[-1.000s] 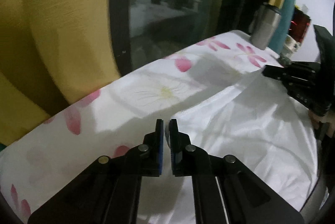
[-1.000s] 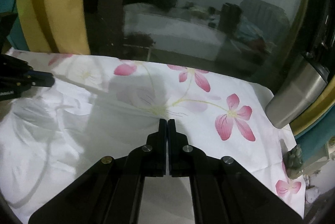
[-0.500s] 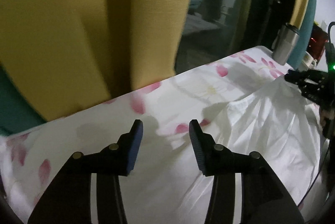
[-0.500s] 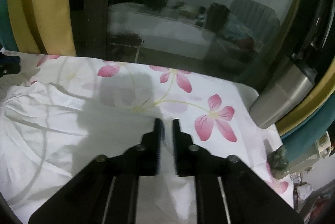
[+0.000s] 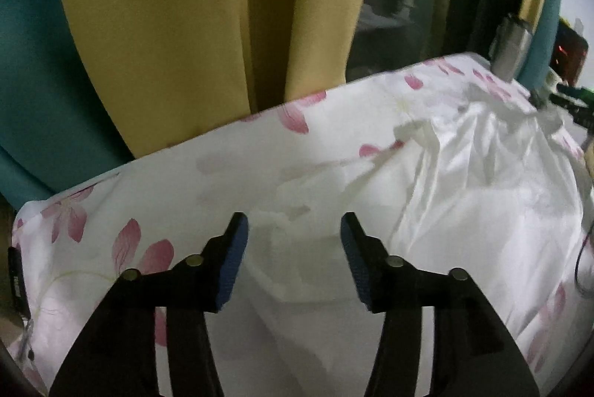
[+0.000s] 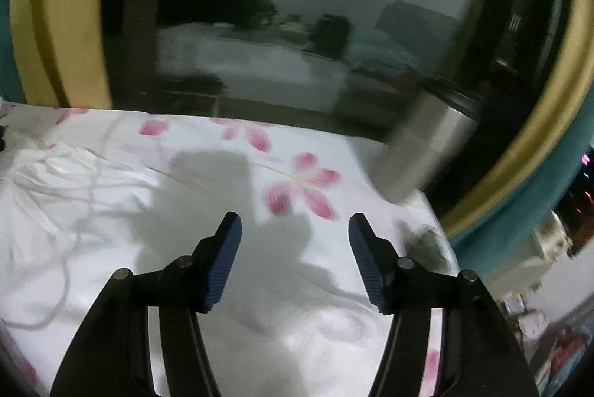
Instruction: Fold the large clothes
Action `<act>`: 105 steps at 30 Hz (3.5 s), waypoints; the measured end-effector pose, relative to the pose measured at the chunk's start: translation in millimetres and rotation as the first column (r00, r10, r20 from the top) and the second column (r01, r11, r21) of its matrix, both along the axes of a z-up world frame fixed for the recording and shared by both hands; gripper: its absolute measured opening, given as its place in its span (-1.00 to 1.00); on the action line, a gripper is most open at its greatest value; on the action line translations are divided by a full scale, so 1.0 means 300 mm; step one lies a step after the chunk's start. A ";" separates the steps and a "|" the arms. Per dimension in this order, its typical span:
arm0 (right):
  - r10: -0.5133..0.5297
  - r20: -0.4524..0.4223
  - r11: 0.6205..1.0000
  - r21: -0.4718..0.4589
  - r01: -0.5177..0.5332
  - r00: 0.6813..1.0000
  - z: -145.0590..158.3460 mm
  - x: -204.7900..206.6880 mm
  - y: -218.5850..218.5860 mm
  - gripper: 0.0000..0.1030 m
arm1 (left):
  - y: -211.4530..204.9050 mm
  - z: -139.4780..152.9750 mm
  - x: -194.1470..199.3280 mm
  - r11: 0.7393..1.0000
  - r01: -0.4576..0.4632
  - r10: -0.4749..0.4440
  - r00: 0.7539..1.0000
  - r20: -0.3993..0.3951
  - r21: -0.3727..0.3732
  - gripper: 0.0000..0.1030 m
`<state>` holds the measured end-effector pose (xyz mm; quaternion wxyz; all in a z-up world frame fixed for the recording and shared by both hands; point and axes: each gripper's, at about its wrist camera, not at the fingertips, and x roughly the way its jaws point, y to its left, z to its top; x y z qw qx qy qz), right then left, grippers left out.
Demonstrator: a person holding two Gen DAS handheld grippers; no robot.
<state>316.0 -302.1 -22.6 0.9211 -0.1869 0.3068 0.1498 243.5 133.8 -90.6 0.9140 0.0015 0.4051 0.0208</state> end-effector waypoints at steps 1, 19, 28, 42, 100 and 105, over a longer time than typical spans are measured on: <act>-0.007 -0.012 1.000 -0.011 0.007 1.000 -0.006 -0.004 -0.037 0.17 | 0.000 -0.004 -0.006 1.000 0.011 -0.011 1.000 -0.004 0.001 0.13; 0.034 -0.235 0.982 0.187 0.011 0.971 -0.183 0.082 -0.226 0.18 | -0.097 -0.072 -0.035 0.989 0.117 -0.107 0.989 -0.106 0.092 0.15; -0.049 -0.247 0.975 0.200 0.101 0.968 -0.209 0.170 -0.233 -0.84 | 0.022 -0.070 0.105 0.991 -0.007 0.015 0.998 -0.060 0.137 0.15; -0.129 -0.258 0.973 0.152 0.172 0.958 -0.210 0.203 -0.235 -0.83 | 0.279 -0.056 0.202 0.962 -0.270 0.270 0.963 -0.007 0.038 0.15; -0.126 -0.299 0.918 0.326 0.226 0.946 -0.232 -0.637 -0.431 -0.85 | -0.060 -0.077 -0.604 0.971 -0.084 0.085 0.996 -0.005 -0.223 -0.90; -0.128 -0.310 0.915 0.329 0.233 0.942 -0.237 -0.656 -0.453 -0.85 | -0.069 -0.083 -0.650 0.967 -0.079 0.076 0.997 -0.021 -0.241 -0.89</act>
